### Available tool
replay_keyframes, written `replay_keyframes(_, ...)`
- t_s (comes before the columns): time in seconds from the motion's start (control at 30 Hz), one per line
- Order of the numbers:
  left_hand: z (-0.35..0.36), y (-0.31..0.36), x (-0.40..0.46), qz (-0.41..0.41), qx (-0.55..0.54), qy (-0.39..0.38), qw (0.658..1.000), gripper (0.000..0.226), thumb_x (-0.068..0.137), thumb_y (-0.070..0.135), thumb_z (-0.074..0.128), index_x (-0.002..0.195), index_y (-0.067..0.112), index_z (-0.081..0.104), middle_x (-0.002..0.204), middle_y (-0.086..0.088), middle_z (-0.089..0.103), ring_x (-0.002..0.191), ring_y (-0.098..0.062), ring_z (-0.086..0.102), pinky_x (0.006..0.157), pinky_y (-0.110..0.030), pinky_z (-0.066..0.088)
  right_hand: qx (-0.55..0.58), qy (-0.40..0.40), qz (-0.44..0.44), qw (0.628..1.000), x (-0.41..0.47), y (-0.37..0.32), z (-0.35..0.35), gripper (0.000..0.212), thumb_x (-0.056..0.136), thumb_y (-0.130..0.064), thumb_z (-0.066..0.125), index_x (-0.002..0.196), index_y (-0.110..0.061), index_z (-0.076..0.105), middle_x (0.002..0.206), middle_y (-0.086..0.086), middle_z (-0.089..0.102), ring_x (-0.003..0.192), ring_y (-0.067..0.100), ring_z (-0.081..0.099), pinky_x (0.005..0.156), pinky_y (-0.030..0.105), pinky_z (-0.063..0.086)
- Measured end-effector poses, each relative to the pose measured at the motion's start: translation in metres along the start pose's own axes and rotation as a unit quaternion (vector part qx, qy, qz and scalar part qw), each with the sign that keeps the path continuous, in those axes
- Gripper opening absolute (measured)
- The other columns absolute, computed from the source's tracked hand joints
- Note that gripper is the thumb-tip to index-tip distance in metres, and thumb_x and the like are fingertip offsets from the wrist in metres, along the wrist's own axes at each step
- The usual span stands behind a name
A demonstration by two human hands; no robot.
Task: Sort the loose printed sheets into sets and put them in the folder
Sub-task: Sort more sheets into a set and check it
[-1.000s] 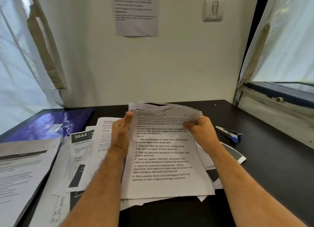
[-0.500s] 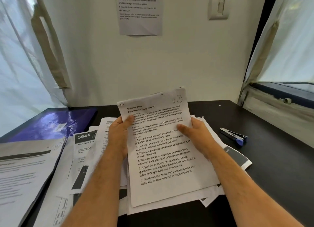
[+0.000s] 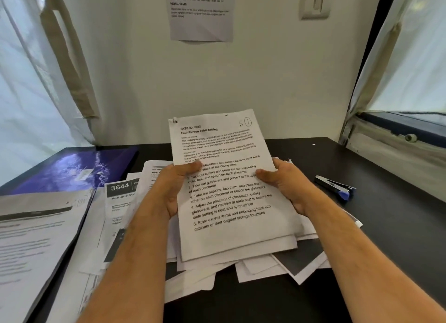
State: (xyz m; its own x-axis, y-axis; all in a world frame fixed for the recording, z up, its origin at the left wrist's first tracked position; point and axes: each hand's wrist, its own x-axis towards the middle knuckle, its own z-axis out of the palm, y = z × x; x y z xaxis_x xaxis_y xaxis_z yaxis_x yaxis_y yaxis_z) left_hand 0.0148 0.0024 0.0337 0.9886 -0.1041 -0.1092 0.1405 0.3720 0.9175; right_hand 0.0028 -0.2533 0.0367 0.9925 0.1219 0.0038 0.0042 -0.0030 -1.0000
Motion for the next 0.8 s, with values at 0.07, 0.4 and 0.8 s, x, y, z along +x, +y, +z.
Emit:
replay_keyframes(0.07,0.002,0.003,-0.005,-0.002,-0.014,-0.014,1.0,0.033,0.092,0.019,0.067,0.123,0.009,0.064,0.111,-0.017,0.074,0.101,-0.037,0.072,0.078,-0.051,0.061,-0.008,0.03,-0.043,0.999,-0.001,-0.002,0.002,0.031,0.093,-0.011,0.068,0.122,-0.017,0.06,0.103,0.005,0.077,0.088,0.027,0.075,0.075,0.045,0.062)
replay_keyframes(0.4,0.021,0.016,-0.022,0.274,0.014,0.049,0.96,0.022,0.094,0.007,0.065,0.114,0.014,0.067,0.105,-0.007,0.076,0.096,-0.029,0.074,0.072,-0.047,0.062,0.018,0.065,-0.227,0.972,0.0,-0.04,0.025,0.028,0.091,-0.009,0.07,0.118,-0.011,0.063,0.107,0.007,0.076,0.094,0.027,0.074,0.08,0.044,0.061)
replay_keyframes(0.8,0.032,0.017,-0.024,0.374,0.028,0.017,0.927,0.021,0.099,0.011,0.059,0.12,0.012,0.061,0.11,-0.004,0.074,0.104,-0.026,0.071,0.079,-0.042,0.06,0.033,0.109,-0.286,0.951,0.005,-0.03,0.027,0.021,0.09,-0.007,0.071,0.111,-0.007,0.067,0.105,0.01,0.076,0.094,0.03,0.074,0.084,0.053,0.059)
